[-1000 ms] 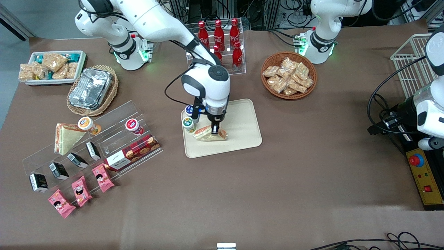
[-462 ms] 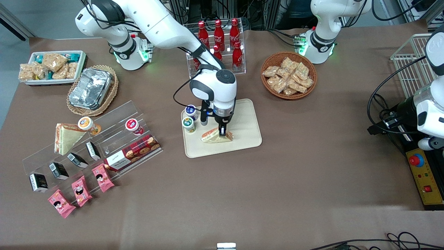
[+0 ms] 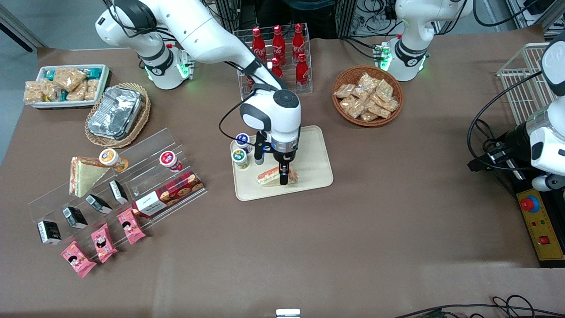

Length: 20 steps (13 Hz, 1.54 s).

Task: Place sandwich on tray
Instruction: 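Open the right gripper and raise it away from the sandwich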

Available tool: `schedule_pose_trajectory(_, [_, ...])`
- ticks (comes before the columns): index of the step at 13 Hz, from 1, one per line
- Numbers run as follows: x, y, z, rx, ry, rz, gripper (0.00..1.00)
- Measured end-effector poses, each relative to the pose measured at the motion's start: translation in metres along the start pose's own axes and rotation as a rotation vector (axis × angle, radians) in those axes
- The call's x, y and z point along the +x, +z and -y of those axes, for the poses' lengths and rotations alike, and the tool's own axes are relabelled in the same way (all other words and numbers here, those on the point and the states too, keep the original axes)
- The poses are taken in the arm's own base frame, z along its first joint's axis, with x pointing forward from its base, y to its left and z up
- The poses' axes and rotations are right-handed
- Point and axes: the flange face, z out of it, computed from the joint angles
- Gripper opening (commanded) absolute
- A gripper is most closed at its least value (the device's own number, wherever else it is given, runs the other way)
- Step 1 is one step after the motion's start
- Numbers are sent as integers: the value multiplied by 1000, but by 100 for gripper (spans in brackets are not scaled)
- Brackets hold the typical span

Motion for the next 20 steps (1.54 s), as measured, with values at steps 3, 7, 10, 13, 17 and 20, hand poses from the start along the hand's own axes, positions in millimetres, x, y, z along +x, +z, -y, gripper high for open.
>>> schedule_pose_trajectory(3, [2,-3,1,-10,-36,-25,100])
schedule_pose_trajectory(7, [-1,-19,-10,-69,-204,-81,100])
schedule_pose_trajectory(10, [0,-57,-13,-138,-472,-97,100])
schedule_pose_trajectory(13, [17,-116,-1,-236,-737,-76,100])
schedule_pose_trajectory(17, [40,-197,24,-191,-994,-14,100])
schedule_pose_trajectory(20, [92,-235,64,-207,-1162,-8,100])
